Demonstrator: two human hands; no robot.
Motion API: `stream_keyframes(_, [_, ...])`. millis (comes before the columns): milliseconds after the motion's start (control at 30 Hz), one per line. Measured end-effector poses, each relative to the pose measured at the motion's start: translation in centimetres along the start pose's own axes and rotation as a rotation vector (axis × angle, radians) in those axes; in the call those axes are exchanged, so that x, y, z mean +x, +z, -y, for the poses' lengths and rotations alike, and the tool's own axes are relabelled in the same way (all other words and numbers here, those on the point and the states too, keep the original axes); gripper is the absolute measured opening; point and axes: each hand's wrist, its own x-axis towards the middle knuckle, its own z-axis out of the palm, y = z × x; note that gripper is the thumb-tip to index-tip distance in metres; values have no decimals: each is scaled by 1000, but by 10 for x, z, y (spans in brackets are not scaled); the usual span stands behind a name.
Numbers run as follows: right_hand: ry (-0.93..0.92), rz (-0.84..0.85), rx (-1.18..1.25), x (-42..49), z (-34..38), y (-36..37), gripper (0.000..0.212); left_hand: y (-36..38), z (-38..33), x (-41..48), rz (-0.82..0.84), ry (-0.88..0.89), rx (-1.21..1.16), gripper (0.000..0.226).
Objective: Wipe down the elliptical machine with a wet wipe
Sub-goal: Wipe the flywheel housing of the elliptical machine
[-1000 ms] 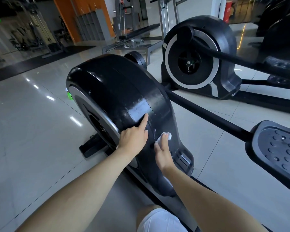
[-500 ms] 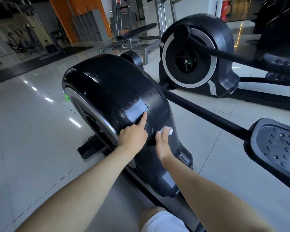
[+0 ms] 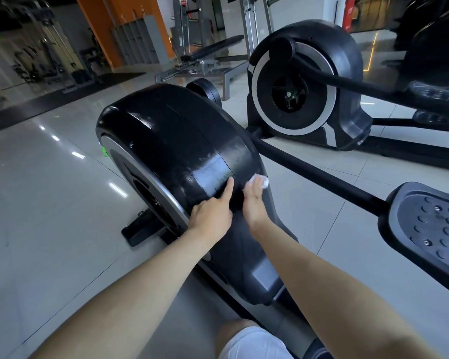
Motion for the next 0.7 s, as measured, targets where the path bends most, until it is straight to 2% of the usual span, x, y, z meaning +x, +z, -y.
stream_keyframes(67, [152,53,-51,-15,-21,-2,22,1,-2,1,-8,-8,31,78])
stream_keyframes(167, [478,118,135,-36,-42,-2,19,1,-2,1,-8,-9,62,78])
stream_keyframes(233, [459,75,245,-35,-38,-4,20,2,-2,0,-11,19,94,77])
stream_keyframes(300, [288,34,324,-17,-22,-7,22,4,-3,-2,-12,48,115,75])
stream_keyframes(400, [192,34,331,13,5,-10,11,6,-3,-1,-10,47,110,73])
stream_keyframes(500, [250,-55,188,16,-2,-8,15,8,-2,-1,-23,42,125,73])
stream_keyframes(533, [271,-50,90,10,-12,-4,17,9,-1,-1,-29,42,136,73])
stream_keyframes(600, [348,-6,41,-13,-37,5,10,11,0,0,-34,42,155,74])
stream_keyframes(700, [484,72,28,-34,-51,12,28,14,3,0,-40,43,147,72])
